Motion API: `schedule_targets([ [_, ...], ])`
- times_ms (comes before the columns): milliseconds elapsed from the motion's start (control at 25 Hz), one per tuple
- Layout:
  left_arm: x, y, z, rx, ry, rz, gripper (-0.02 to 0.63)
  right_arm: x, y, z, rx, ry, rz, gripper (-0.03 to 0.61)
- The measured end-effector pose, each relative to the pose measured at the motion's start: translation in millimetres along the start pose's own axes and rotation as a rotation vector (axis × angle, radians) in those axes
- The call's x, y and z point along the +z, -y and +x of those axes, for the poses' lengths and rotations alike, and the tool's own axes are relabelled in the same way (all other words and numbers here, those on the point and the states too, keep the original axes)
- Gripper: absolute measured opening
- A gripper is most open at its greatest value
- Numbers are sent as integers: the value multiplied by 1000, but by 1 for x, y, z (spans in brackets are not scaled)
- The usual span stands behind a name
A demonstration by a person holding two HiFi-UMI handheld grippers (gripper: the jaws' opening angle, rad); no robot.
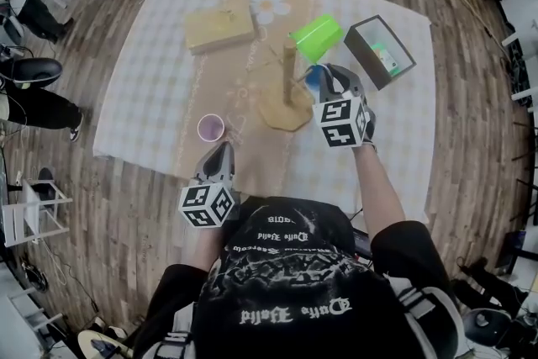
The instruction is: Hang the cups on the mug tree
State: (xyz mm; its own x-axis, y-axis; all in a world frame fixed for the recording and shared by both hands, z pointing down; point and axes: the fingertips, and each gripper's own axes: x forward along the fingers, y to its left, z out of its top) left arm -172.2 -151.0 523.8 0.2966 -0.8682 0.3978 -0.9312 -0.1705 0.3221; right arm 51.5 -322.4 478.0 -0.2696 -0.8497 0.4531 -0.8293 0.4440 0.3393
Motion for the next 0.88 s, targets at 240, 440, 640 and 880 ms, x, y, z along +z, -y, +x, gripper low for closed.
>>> schedule_targets([
  [240, -2, 1, -1, 4, -1, 0, 20, 4, -15, -3, -4, 23, -125, 37],
  [440, -4, -3, -1, 7, 3, -5, 20, 5, -27, -3, -7, 38, -159, 37],
  [640, -6, -3, -1, 6, 1, -5, 20, 9, -35, -6, -17, 60, -180, 40],
  [880, -8, -2, -2, 5, -4, -13, 20, 15, -49, -14, -47, 89, -257, 46],
])
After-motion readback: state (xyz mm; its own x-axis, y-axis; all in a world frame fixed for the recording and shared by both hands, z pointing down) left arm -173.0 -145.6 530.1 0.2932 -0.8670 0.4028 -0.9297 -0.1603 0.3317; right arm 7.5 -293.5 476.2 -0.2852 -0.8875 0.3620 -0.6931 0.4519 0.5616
